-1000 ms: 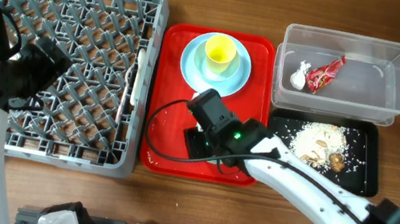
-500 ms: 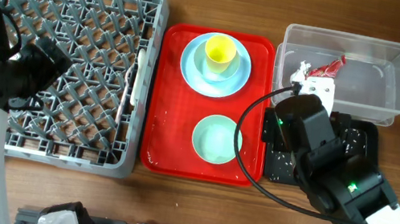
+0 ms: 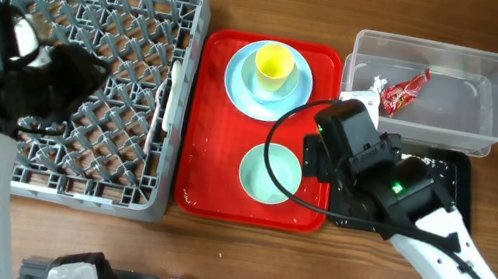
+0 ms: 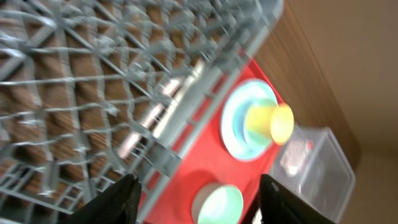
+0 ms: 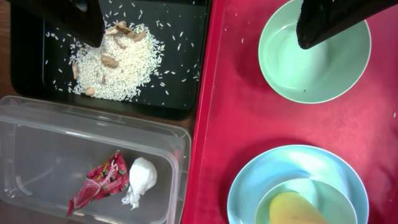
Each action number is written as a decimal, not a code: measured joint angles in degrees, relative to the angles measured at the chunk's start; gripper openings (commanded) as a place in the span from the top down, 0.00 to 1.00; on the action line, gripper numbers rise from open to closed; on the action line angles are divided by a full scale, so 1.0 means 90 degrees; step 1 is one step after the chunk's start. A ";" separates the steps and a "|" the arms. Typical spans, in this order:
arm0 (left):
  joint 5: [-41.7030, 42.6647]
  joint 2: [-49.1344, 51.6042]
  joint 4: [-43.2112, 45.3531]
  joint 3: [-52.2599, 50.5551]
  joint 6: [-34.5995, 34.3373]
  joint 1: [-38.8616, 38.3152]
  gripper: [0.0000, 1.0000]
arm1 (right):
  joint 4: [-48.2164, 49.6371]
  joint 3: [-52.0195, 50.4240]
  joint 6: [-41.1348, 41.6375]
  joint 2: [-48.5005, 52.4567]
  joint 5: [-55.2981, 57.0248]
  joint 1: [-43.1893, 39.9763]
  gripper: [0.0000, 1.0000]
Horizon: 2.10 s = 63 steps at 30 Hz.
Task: Sort waste into correct bins and load items into the dishwasher rack
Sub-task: 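Reach the left gripper to the yellow cup and grasp it, then carry the yellow cup with the left gripper onto the dish rack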
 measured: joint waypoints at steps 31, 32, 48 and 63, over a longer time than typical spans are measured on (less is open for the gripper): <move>-0.2001 0.4347 0.3373 0.2220 -0.0090 -0.5428 0.73 | 0.0039 0.0000 0.0000 0.0151 -0.0083 0.0000 0.00; -0.2030 0.4520 0.3434 0.2220 0.0073 -0.5455 0.74 | 0.0039 0.0000 0.0000 0.0151 -0.0080 0.0000 0.00; -0.2482 0.5654 0.3466 0.2220 0.0483 -0.5491 0.82 | 0.0036 0.0000 0.0000 0.0151 -0.0083 0.0000 0.00; -0.2866 0.5651 0.3359 0.2232 0.0600 -0.5491 0.96 | 0.0036 0.0000 0.0000 0.0153 -0.0083 0.0000 0.00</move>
